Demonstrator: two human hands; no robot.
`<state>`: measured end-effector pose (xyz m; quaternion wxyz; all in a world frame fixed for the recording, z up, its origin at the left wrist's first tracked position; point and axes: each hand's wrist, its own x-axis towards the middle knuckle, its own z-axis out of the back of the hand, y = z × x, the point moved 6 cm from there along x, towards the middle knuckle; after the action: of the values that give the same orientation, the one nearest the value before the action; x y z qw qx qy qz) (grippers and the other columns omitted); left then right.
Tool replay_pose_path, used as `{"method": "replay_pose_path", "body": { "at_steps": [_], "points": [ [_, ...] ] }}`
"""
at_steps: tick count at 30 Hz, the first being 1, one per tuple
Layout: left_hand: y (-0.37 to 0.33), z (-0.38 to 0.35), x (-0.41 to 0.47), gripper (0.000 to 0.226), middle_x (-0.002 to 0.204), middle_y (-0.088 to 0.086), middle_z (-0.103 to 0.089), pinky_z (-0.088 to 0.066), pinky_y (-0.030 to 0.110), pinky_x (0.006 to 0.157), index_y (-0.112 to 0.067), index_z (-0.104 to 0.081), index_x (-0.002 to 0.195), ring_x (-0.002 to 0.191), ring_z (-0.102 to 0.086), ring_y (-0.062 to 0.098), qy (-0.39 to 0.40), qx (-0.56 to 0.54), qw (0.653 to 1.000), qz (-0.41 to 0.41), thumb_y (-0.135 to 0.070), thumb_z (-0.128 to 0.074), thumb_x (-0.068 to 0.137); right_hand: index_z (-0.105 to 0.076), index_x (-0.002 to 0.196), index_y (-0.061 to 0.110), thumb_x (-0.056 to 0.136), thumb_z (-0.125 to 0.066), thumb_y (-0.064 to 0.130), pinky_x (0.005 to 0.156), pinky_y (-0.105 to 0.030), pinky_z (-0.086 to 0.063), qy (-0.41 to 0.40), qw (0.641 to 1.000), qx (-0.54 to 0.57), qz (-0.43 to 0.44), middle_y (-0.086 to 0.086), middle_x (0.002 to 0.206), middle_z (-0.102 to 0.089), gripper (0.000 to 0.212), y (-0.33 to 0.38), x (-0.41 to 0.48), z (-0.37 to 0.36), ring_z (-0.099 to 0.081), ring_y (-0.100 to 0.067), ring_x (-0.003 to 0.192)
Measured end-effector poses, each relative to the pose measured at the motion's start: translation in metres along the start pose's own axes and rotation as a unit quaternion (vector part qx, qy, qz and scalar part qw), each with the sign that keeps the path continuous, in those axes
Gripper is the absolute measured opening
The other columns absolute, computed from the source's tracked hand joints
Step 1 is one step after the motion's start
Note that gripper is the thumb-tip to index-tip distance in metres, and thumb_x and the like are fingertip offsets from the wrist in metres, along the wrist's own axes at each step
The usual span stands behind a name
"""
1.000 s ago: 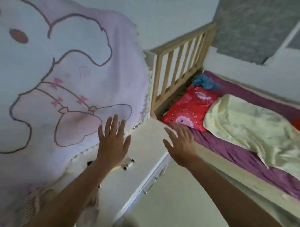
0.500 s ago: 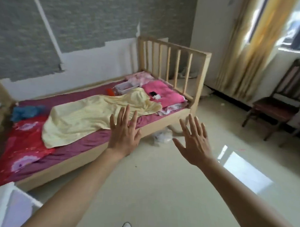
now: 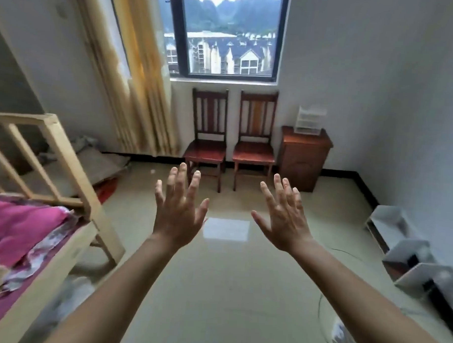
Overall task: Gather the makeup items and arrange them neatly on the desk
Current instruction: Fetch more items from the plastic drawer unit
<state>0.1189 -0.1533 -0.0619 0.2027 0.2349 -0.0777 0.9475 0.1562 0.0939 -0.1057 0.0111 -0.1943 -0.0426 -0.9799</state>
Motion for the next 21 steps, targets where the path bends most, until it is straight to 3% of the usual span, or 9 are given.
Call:
{"method": "replay_pose_path", "body": {
  "at_steps": [10, 15, 21],
  "points": [
    [-0.159, -0.109, 0.258, 0.066, 0.161, 0.017, -0.017, -0.018, 0.061, 0.116, -0.015, -0.032, 0.151, 0.149, -0.015, 0.033, -0.017, -0.105, 0.98, -0.171, -0.05, -0.039, 0.095, -0.011, 0.159, 0.023, 0.093, -0.043, 0.06, 0.122, -0.052, -0.008, -0.1, 0.979, -0.038, -0.172, -0.014, 0.166, 0.002, 0.082, -0.207, 0.115, 0.034, -0.002, -0.033, 0.152],
    [-0.24, -0.168, 0.365, 0.067, 0.161, 0.016, -0.016, -0.016, 0.059, 0.117, -0.016, -0.03, 0.152, 0.149, -0.013, 0.032, -0.041, -0.118, 0.969, -0.213, -0.051, -0.038, 0.095, -0.012, 0.159, 0.023, 0.092, -0.041, 0.061, 0.122, -0.052, -0.009, -0.13, 0.97, -0.059, -0.195, -0.014, 0.166, 0.0, 0.082, -0.32, 0.18, 0.018, -0.005, -0.035, 0.152],
    [-0.306, -0.226, 0.505, 0.067, 0.162, 0.015, -0.014, -0.019, 0.06, 0.115, -0.018, -0.028, 0.152, 0.149, -0.013, 0.032, -0.039, -0.116, 0.971, -0.207, -0.052, -0.038, 0.095, -0.007, 0.159, 0.023, 0.093, -0.042, 0.062, 0.122, -0.052, -0.009, -0.115, 0.971, -0.043, -0.207, -0.013, 0.166, 0.003, 0.084, -0.446, 0.288, -0.007, -0.004, -0.035, 0.152]
  ]
}}
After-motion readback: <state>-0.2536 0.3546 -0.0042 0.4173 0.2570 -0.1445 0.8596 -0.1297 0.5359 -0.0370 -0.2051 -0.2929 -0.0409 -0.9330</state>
